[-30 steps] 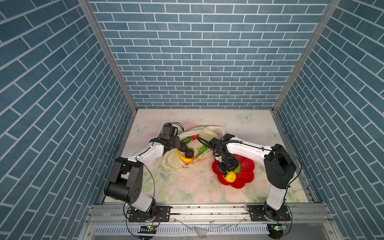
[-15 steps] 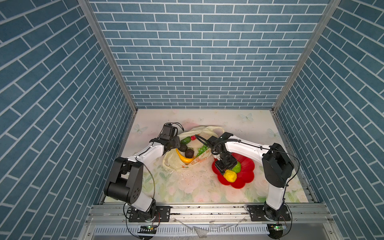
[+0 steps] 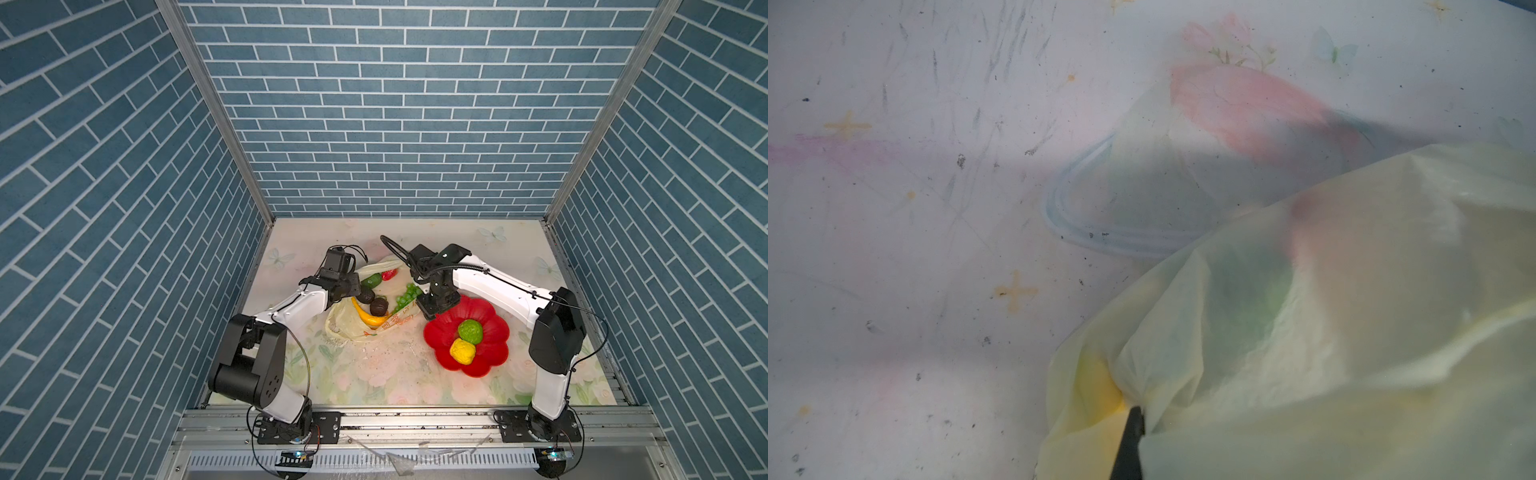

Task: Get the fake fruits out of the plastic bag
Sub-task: 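Reach the right gripper into the bag toward the dark purple leafy fruit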

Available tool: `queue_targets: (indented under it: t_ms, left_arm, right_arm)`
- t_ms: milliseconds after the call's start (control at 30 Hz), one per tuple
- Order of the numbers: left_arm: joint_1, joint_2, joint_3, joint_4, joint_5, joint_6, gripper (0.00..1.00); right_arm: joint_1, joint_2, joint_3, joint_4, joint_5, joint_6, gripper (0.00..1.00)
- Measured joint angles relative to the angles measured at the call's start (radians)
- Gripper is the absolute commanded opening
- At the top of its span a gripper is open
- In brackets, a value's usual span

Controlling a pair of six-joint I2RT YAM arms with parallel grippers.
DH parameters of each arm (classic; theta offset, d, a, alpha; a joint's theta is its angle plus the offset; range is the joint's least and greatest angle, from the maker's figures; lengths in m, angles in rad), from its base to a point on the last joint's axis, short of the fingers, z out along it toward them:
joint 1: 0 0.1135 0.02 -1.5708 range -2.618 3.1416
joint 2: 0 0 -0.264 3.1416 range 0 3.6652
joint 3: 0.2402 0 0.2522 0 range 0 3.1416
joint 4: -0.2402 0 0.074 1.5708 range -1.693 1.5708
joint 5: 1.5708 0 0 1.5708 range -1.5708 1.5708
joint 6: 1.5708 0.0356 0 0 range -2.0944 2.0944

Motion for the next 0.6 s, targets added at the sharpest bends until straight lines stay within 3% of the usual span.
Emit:
queue_targets:
  t_ms: [233,600]
  left_arm:
    - [0.000,-0.005,-0.013,-0.002,-0.020,-0.016,0.00]
    - [0.003,-0.011,-0.042,0.000,-0.042,-0.036,0.00]
  right_arm:
    - [0.000,0.104,0.116,0.214,-0.024,0.073,0.54]
    - [0.021,0.251,0.161,0.395,-0.108,0.147,0.61]
